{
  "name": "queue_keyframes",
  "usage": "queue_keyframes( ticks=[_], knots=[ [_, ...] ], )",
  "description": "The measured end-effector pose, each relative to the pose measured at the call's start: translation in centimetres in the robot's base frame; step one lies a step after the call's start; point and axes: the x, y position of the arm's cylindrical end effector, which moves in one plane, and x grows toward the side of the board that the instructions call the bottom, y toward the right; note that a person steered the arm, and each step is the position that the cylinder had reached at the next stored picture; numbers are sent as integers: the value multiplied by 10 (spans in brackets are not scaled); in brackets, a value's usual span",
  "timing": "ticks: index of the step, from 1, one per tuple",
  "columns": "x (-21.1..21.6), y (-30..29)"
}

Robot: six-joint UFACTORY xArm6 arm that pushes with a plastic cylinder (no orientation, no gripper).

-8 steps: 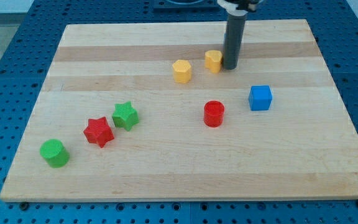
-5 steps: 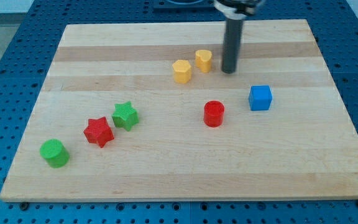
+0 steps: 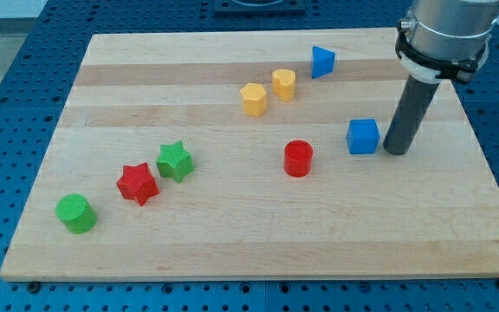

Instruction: Push the blue cube diagonally to red circle

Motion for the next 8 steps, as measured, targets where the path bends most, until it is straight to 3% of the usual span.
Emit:
queue_keyframes(
  ticks=[4,8],
  knots=[
    [-10,-109],
    [-11,-105]
  ],
)
